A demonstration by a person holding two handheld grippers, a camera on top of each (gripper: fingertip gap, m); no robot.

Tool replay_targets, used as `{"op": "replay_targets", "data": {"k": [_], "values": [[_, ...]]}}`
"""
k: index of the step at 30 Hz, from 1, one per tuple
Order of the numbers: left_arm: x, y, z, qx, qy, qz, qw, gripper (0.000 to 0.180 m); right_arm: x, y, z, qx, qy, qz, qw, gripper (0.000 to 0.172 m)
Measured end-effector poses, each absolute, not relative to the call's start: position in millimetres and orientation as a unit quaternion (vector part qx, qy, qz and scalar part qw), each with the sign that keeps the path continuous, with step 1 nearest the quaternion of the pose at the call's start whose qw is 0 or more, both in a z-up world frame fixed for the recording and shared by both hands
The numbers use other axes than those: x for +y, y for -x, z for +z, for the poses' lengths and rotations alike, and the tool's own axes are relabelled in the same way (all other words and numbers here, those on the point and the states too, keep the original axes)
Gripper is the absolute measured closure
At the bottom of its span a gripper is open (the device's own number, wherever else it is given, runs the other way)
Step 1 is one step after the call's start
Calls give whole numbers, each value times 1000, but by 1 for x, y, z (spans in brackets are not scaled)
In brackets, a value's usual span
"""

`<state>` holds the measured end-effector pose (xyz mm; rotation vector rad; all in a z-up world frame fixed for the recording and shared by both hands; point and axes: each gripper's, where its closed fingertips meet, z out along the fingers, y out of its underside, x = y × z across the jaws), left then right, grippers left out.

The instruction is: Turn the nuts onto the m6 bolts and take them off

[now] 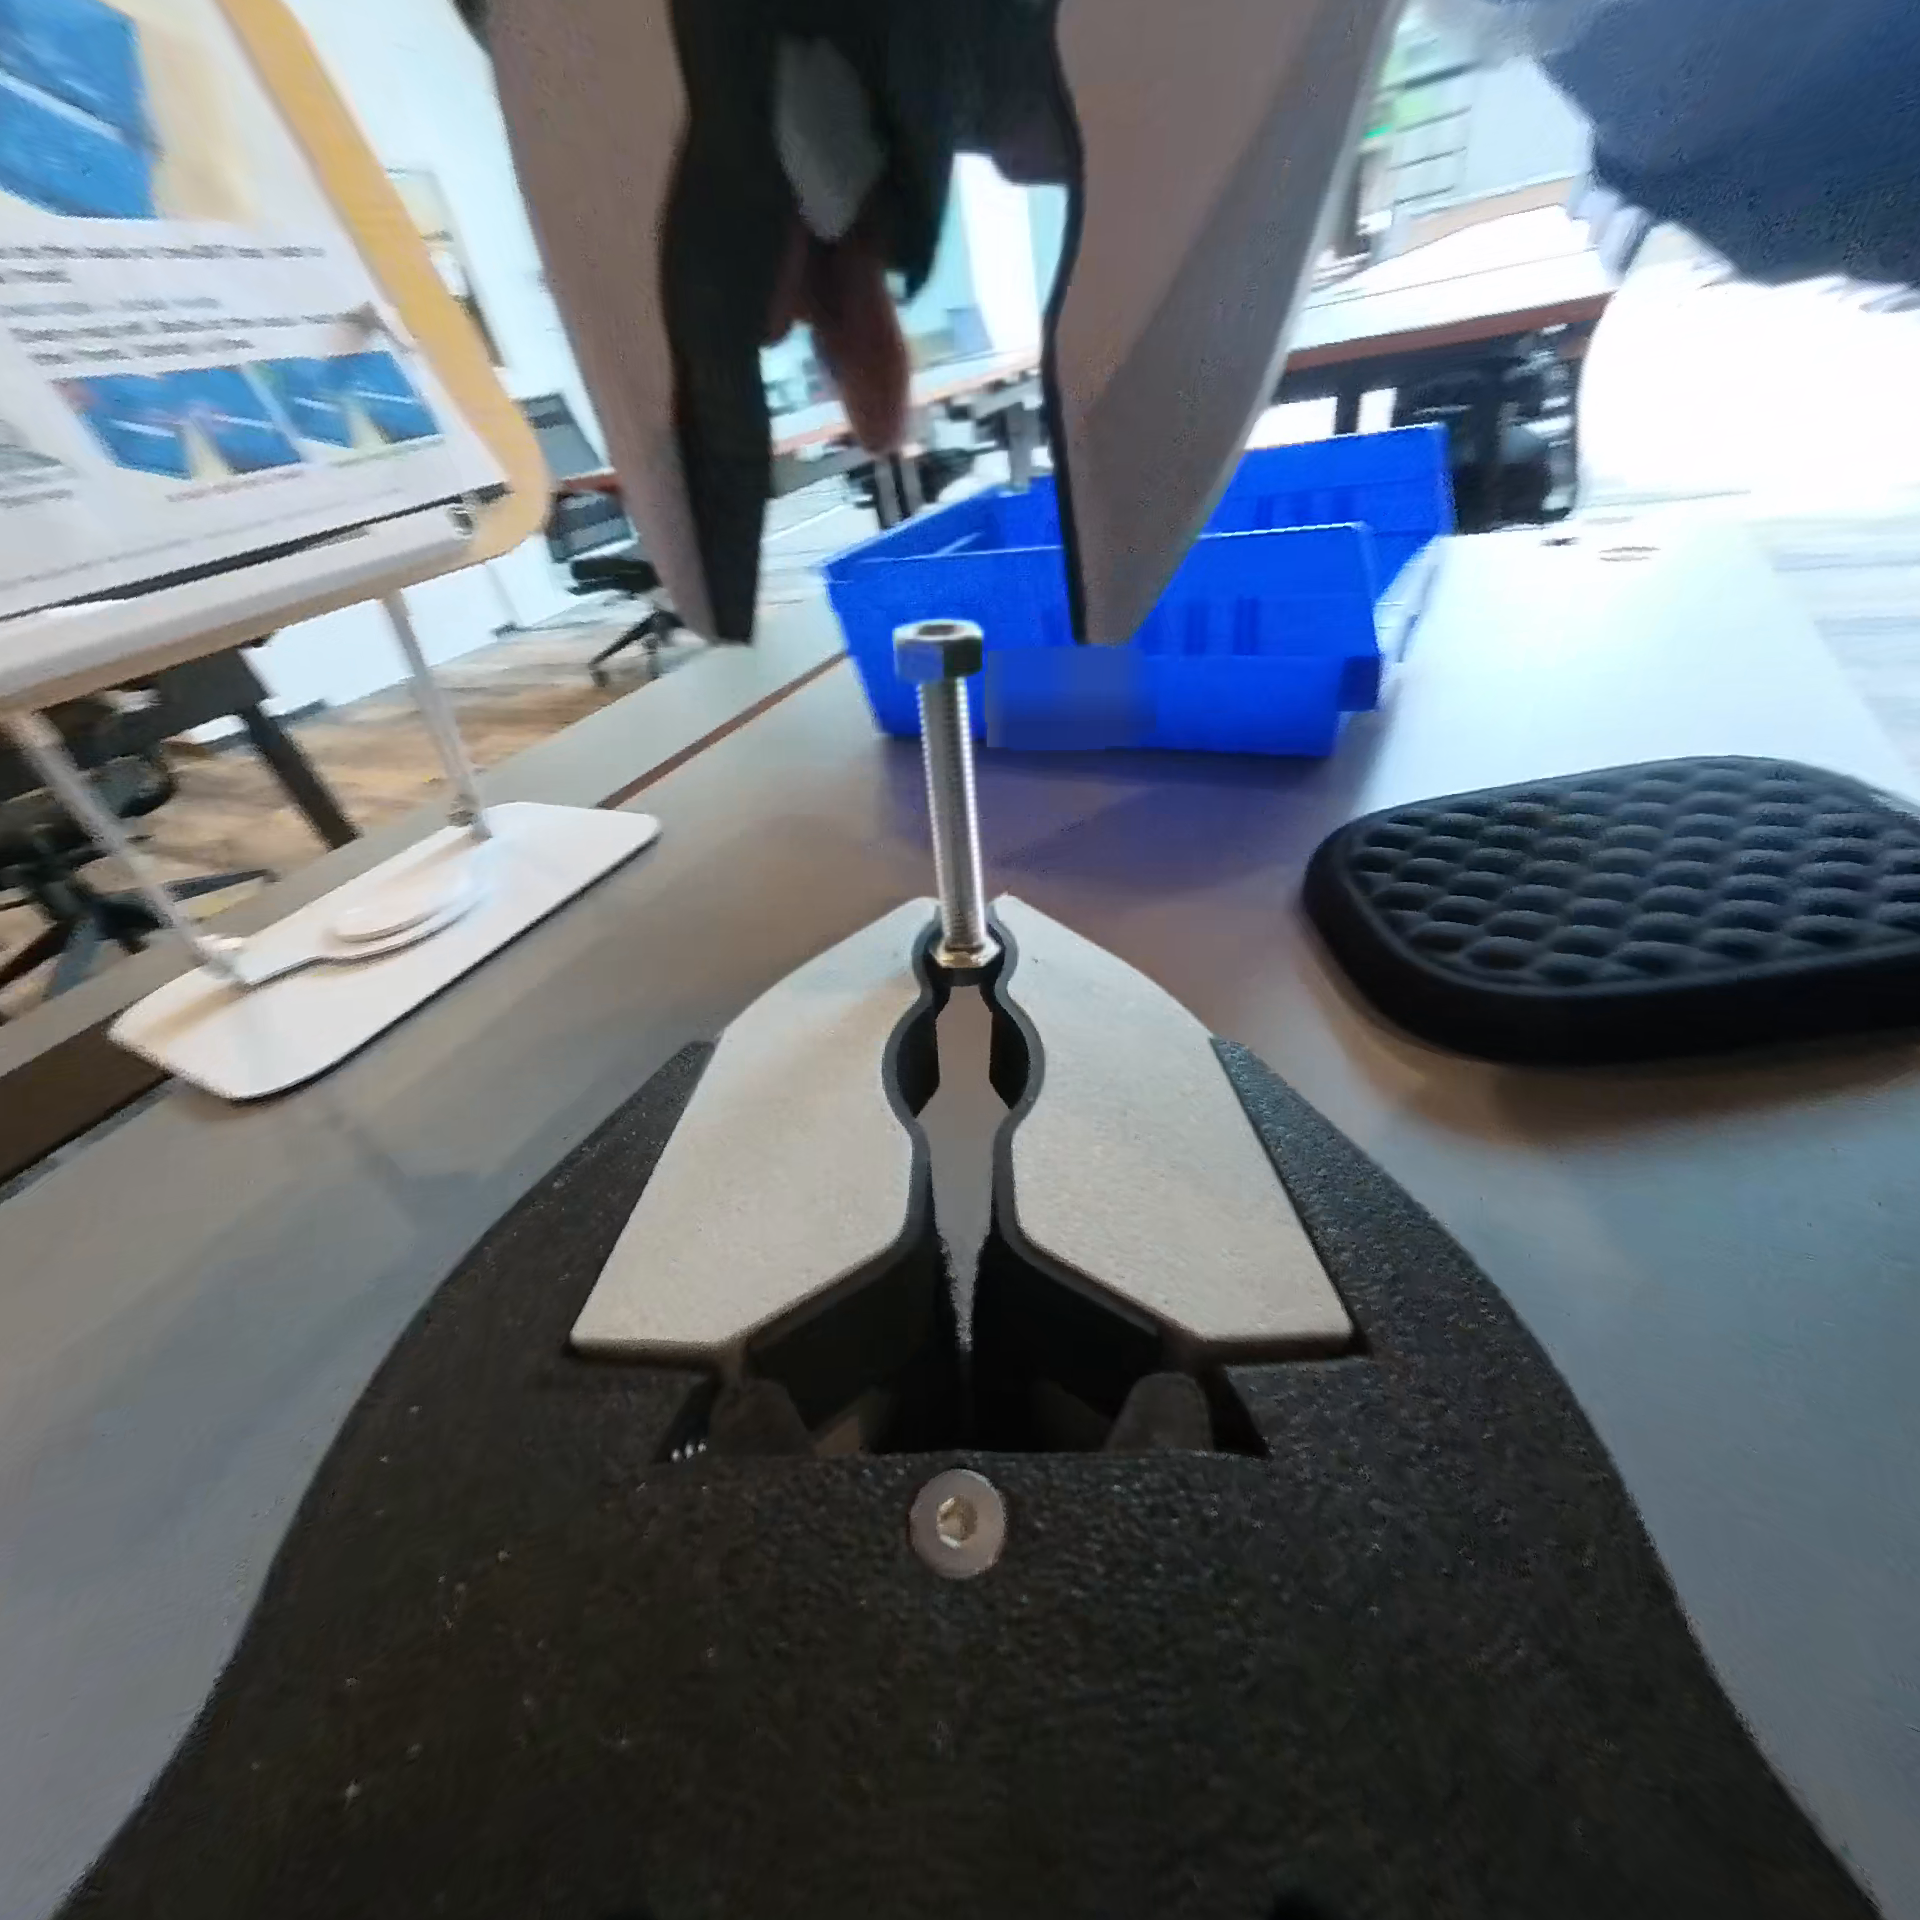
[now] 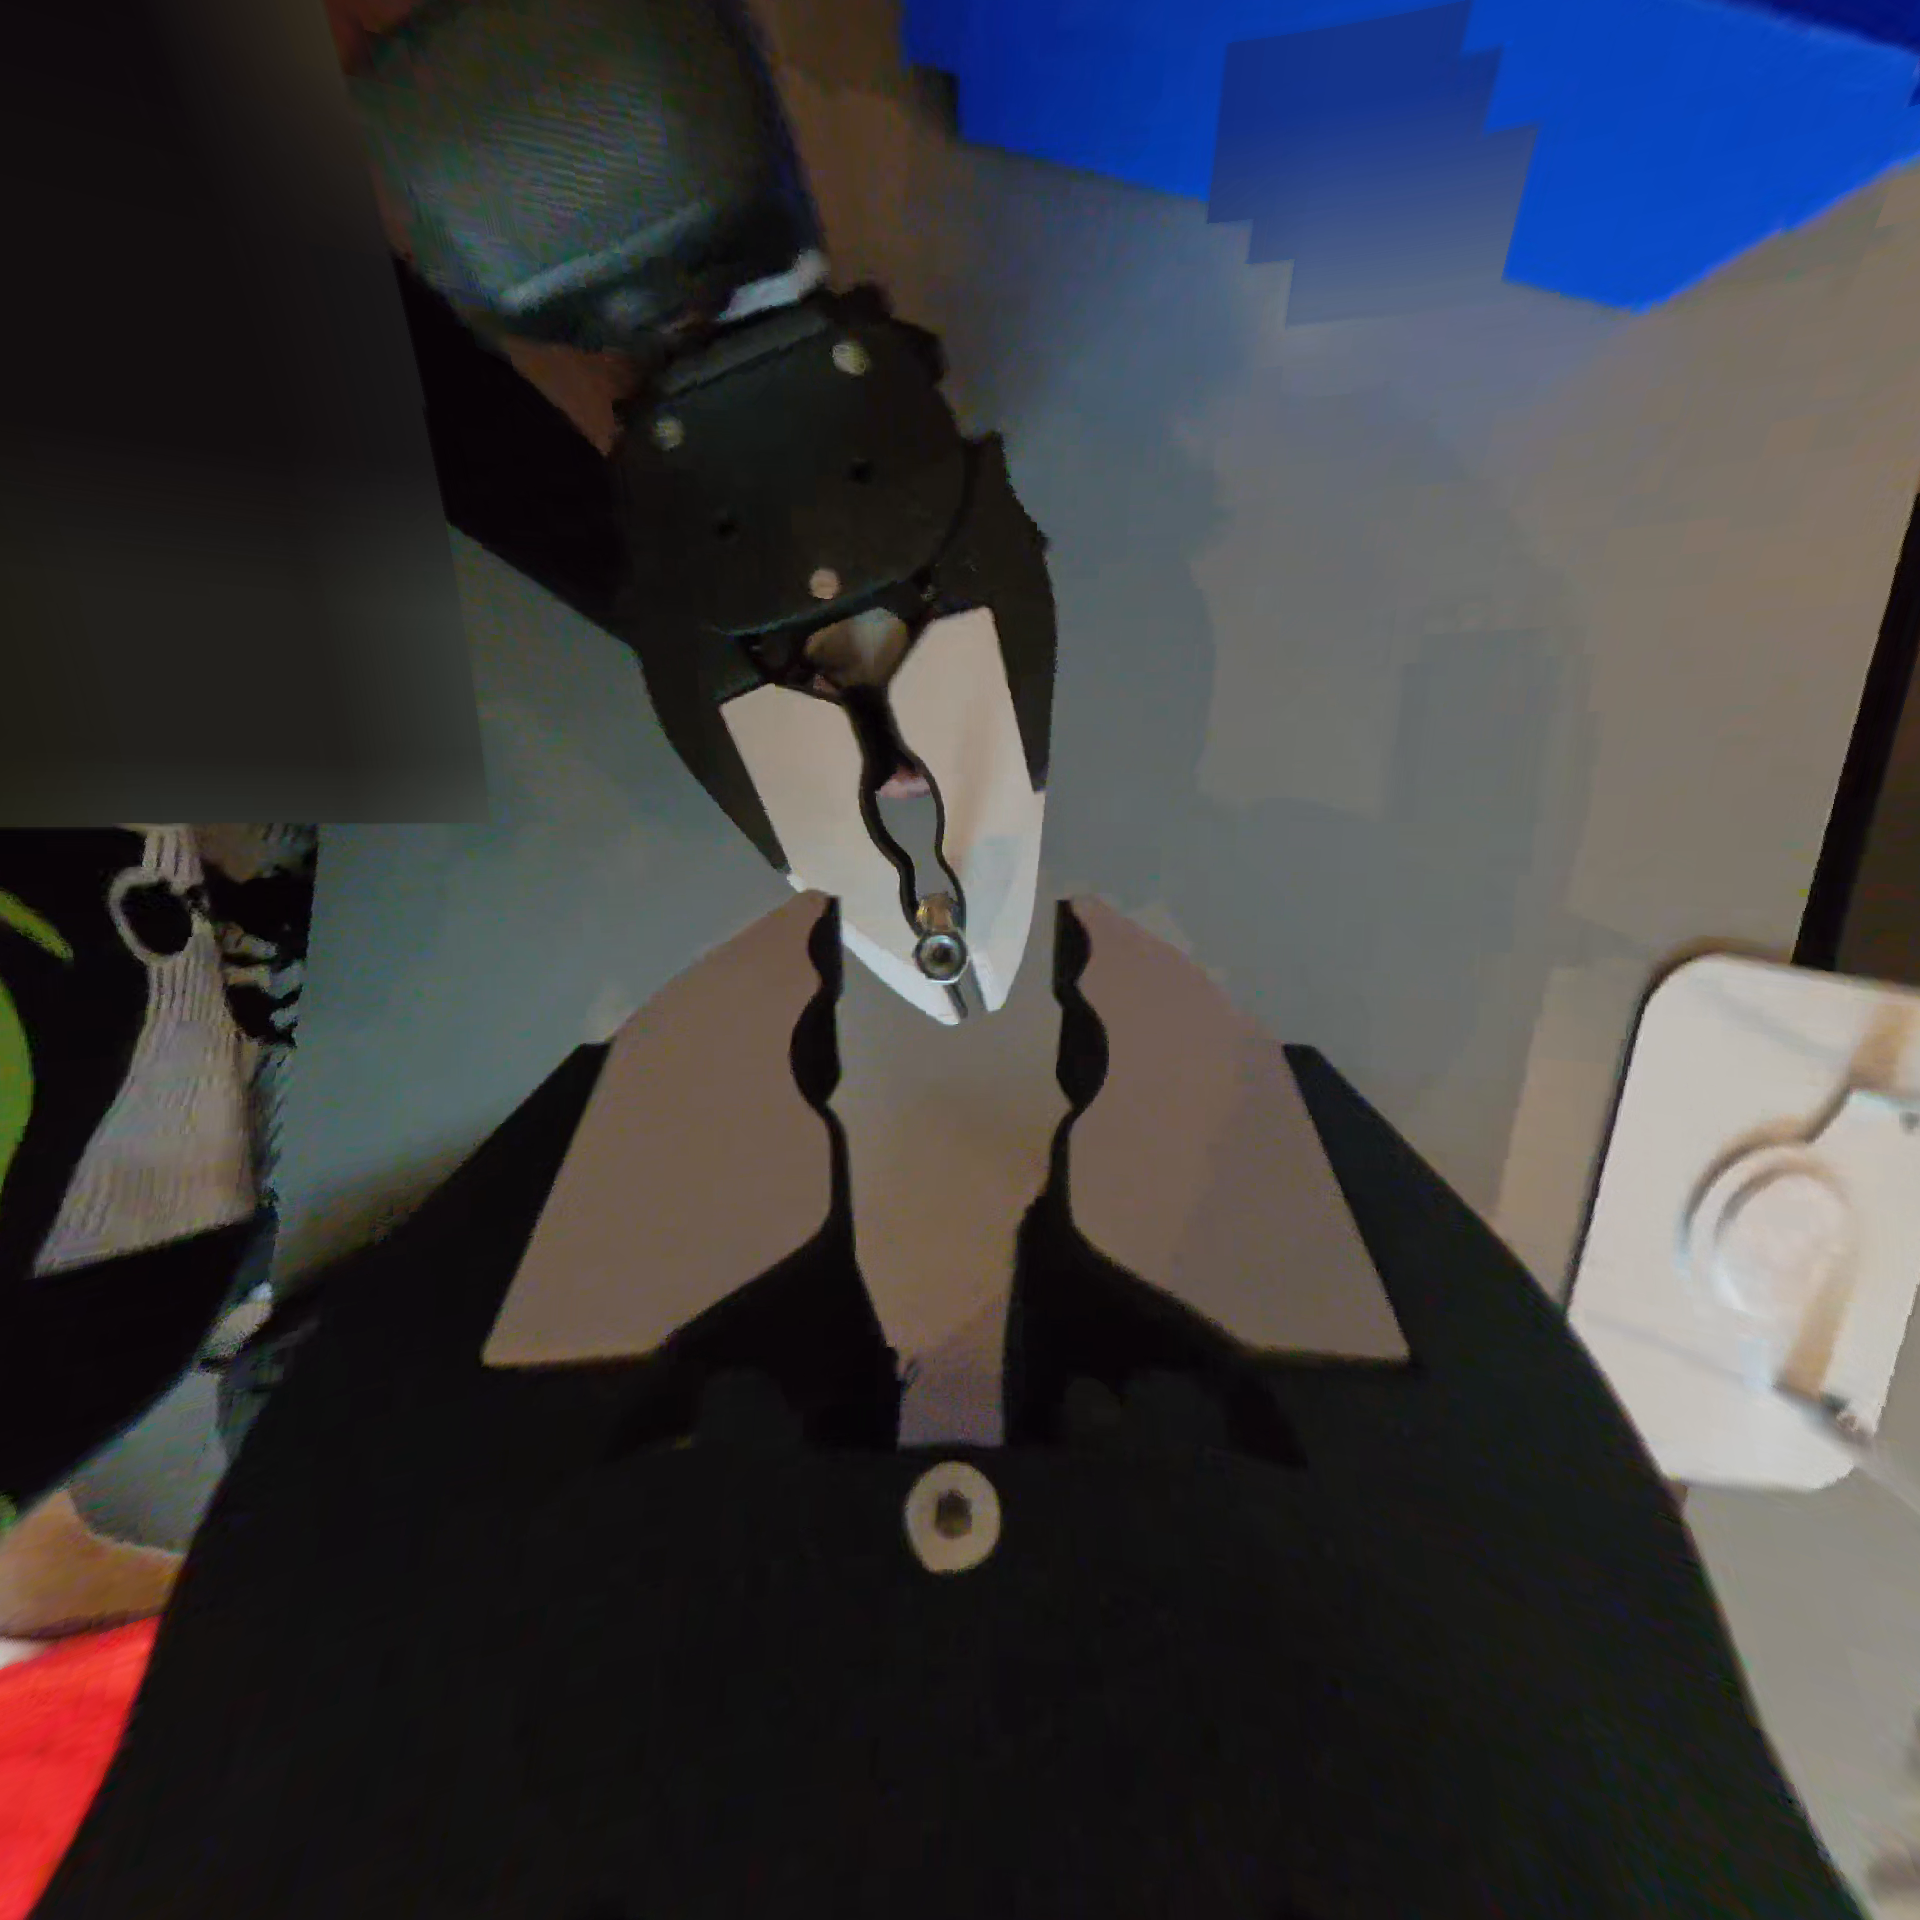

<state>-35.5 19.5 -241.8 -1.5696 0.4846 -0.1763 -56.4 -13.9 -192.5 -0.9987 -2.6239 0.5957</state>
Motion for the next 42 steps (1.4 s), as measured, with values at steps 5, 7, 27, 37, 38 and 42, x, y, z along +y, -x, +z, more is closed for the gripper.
{"op": "replay_targets", "data": {"k": [5, 7, 27, 37, 38, 42], "values": [[4, 13, -243, 268, 683, -207, 648, 176, -26, 24, -184, -975, 85, 184, 88, 133], [-2, 8, -243, 281, 676, -242, 637, 176, -31, 22, -183, -982, 43, 170, 73, 135], [-13, -7, -252, 337, 657, -292, 608, 176, -30, 18, -209, -995, -51, 90, 12, 162], [15, 24, -245, 240, 690, -147, 667, 176, -12, 40, -203, -984, 151, 55, 80, 162], [17, 27, -245, 231, 694, -132, 669, 176, -11, 42, -203, -979, 176, 52, 84, 162], [22, 34, -247, 207, 704, -99, 672, 176, -10, 47, -204, -955, 275, 51, 97, 162]]}}
